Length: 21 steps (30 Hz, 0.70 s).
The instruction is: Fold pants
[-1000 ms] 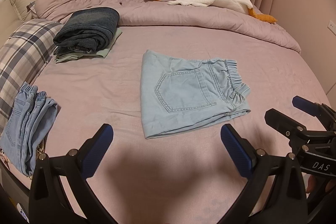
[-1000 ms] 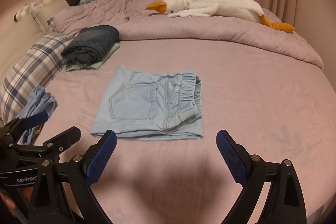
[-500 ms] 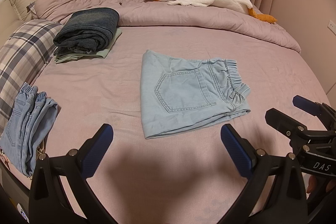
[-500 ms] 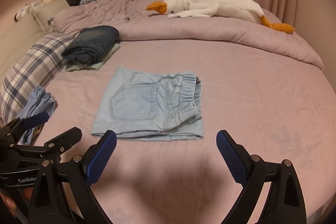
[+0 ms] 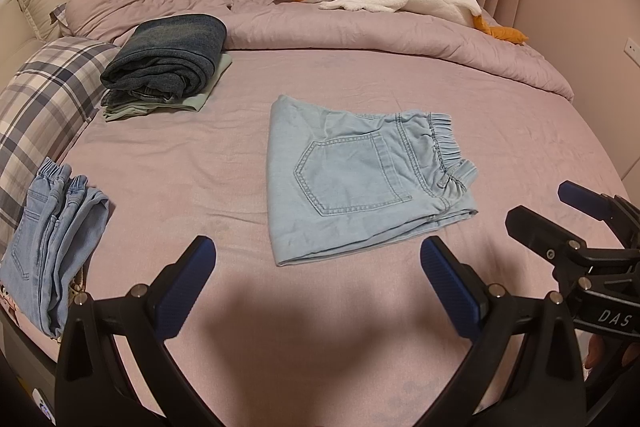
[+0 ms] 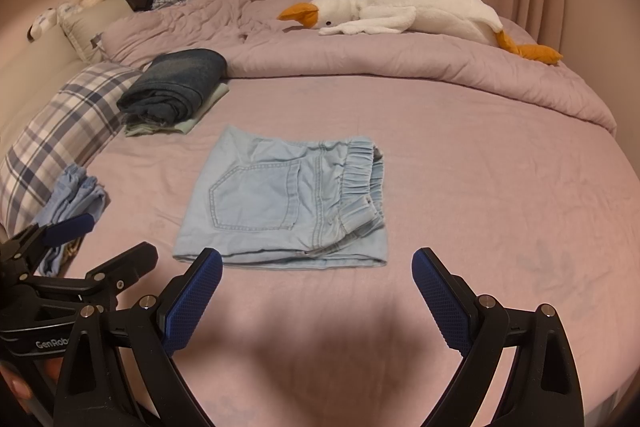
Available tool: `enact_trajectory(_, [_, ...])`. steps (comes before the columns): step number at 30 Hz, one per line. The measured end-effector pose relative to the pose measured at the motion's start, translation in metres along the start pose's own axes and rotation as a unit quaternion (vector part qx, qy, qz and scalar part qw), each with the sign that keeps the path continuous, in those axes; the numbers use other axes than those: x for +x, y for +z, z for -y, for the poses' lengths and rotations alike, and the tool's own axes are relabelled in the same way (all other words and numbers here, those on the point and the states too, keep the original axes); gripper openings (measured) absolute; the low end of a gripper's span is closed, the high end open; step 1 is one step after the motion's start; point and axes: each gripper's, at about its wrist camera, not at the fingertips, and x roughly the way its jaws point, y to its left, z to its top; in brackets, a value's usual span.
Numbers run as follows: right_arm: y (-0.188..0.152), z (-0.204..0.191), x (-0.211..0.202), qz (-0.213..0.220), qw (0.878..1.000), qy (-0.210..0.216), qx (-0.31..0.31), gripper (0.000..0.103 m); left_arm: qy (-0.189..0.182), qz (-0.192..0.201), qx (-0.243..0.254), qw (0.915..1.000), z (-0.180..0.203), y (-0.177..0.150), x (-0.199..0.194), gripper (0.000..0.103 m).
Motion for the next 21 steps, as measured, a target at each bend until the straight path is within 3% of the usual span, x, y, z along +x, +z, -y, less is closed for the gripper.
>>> enact_trajectory(21, [0.0034, 0.001, 0.002, -0.001, 1.0, 0.001, -0.003, 0.095, -0.002, 0.0, 0.005, 1.0, -0.0057, 0.0045, 0.0069, 0.103])
